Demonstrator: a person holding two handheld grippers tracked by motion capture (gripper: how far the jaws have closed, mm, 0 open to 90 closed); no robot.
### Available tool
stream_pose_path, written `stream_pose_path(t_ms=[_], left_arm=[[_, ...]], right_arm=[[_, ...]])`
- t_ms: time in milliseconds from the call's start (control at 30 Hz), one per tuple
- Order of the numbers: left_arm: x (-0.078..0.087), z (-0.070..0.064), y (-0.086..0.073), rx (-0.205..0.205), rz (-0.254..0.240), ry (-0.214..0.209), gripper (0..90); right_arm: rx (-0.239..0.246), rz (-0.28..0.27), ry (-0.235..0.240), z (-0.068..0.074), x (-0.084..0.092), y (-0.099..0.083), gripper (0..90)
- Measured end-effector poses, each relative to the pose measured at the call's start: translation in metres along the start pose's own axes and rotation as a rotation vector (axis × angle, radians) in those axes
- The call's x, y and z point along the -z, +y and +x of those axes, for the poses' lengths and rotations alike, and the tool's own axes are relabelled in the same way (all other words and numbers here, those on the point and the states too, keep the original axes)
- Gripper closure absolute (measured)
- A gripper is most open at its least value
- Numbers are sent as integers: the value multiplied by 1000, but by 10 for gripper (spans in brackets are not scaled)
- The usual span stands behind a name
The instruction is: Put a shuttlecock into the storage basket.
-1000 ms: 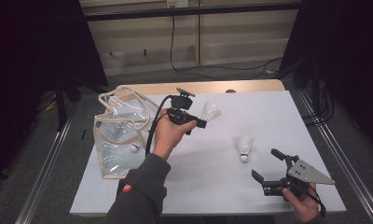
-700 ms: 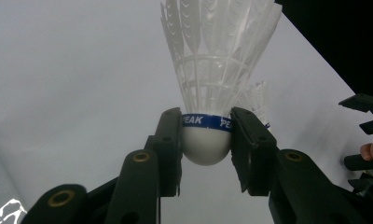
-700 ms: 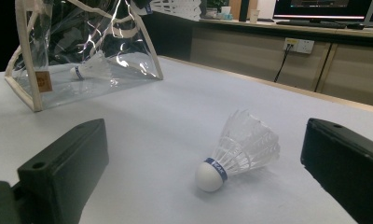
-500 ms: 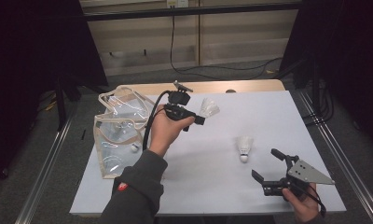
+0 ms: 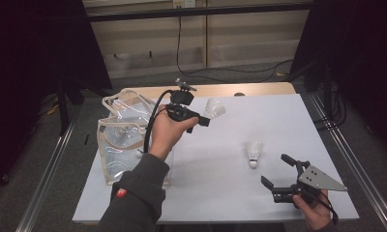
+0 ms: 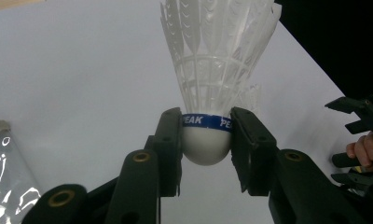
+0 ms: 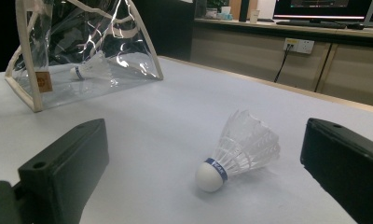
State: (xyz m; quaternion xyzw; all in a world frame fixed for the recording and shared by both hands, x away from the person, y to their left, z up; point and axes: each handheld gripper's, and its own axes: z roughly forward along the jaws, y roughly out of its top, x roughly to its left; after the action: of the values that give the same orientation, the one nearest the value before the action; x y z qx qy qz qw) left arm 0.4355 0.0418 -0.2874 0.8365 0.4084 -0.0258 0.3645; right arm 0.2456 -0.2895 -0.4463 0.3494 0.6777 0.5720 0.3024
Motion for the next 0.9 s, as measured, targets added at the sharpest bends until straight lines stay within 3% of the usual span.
stream_pose_path(t_ms=[900], left_arm=[[34, 6, 8, 26, -21, 32, 652]], right_arm=[[1, 1, -1, 0, 0, 0, 7]])
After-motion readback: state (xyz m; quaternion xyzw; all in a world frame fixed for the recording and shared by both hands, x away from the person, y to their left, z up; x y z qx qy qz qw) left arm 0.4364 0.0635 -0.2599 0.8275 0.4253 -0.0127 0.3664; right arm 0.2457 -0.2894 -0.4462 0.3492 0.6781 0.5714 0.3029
